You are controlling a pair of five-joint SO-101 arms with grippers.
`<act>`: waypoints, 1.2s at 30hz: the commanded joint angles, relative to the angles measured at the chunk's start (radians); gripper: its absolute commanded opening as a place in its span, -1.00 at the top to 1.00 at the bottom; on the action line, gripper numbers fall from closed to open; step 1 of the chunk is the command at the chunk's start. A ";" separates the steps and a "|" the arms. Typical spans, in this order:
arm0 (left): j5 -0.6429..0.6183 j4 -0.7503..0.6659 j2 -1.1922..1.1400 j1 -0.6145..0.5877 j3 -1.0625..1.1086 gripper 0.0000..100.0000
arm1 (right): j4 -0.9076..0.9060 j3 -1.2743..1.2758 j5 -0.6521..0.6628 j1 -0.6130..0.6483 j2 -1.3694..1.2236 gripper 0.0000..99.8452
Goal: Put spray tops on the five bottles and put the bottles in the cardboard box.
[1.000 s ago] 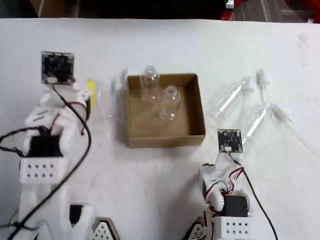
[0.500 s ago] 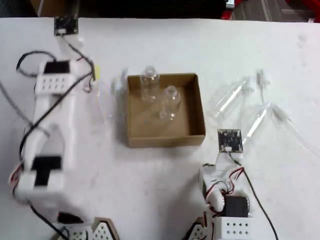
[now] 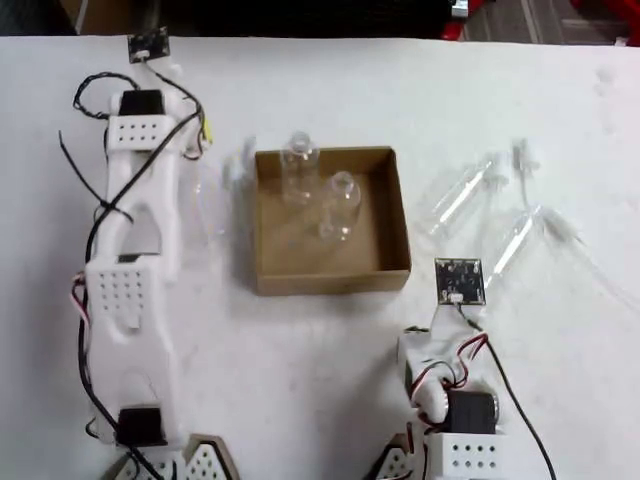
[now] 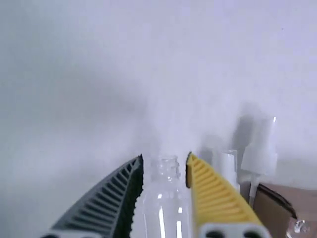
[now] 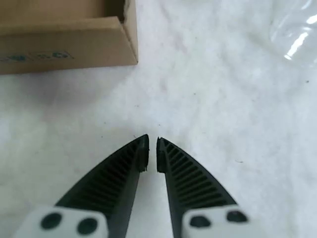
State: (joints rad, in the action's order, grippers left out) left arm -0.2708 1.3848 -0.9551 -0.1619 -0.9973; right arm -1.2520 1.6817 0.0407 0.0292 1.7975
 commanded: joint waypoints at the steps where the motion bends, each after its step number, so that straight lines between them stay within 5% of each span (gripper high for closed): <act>1: -0.012 0.035 -0.085 0.002 -0.212 0.72 | -0.008 0.009 -0.006 -0.004 0.002 0.97; 16: 0.089 0.353 -0.360 0.019 -0.666 0.73 | -0.008 0.009 -0.006 -0.004 0.002 0.97; 36: 0.095 0.391 -0.367 0.036 -0.569 0.72 | -0.008 0.009 -0.006 -0.004 0.002 0.97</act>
State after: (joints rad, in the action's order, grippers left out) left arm -0.1849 1.7729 -1.3295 -0.1450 -1.5758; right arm -1.2520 1.6817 0.0407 0.0292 1.7975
